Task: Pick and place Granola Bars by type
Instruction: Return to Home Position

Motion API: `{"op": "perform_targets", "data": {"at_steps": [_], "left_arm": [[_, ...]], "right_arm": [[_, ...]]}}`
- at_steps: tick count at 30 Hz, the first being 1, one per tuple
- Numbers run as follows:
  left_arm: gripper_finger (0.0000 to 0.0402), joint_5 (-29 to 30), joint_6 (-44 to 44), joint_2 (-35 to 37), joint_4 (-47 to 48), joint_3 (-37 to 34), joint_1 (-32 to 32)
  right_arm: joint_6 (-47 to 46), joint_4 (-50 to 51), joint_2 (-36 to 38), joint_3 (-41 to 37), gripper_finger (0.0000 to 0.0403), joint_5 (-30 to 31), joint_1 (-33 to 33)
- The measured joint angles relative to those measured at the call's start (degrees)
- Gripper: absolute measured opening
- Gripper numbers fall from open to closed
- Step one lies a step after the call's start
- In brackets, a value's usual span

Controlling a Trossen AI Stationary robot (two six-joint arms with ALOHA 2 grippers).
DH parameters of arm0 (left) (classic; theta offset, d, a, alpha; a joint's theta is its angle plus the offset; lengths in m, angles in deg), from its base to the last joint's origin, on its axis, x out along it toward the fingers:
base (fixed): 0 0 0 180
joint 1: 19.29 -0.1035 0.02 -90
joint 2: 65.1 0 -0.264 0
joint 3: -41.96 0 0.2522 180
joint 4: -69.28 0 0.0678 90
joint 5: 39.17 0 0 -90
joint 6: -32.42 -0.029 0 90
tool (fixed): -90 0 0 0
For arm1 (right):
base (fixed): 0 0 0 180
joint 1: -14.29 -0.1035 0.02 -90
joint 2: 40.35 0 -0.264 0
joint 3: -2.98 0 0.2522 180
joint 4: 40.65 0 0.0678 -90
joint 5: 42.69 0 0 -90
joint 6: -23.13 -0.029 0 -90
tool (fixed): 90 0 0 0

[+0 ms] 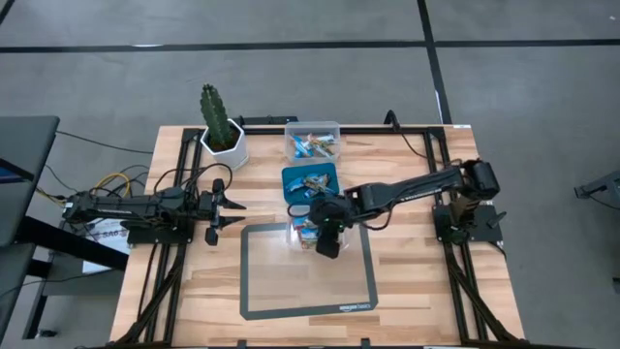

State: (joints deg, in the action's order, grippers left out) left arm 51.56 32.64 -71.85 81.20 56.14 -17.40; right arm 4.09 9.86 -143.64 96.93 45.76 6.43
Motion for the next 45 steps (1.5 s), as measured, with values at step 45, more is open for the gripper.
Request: {"op": "perform_targets", "data": {"at_steps": [45], "left_arm": [[0.0128, 0.0, -0.3, 0.0, 0.0, 0.0, 0.0]], "right_arm": [[10.0, -46.7, 69.0, -78.3, 0.0124, 2.6, 10.5]]}}
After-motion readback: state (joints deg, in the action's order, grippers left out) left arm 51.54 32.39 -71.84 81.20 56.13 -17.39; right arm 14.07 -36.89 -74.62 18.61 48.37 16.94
